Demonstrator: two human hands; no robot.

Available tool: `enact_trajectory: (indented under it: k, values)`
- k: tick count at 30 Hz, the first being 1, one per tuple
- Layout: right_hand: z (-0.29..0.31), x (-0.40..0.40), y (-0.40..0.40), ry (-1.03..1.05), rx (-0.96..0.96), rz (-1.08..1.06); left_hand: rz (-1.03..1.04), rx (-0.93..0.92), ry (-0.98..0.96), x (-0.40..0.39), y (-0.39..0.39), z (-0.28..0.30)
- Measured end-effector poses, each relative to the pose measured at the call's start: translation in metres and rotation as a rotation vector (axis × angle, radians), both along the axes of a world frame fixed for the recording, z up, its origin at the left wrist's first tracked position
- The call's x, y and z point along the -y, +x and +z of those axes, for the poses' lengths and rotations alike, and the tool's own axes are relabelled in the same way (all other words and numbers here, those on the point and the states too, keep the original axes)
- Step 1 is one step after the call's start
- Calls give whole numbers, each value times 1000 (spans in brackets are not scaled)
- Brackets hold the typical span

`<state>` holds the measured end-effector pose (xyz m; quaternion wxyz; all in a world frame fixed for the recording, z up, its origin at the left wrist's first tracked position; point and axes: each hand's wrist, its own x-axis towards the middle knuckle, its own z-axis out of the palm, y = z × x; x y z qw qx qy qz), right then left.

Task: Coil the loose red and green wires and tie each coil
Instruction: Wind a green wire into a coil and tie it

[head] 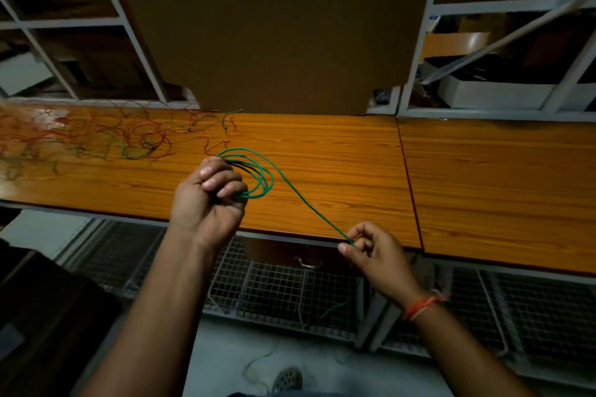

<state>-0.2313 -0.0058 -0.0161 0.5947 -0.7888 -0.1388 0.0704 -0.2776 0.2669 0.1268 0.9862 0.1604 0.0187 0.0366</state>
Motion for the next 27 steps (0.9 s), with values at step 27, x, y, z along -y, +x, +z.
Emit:
enact_trajectory:
  k: [27]
  values:
    - [136,-41,42,76,220,316,41,62,1289,11,14,-22]
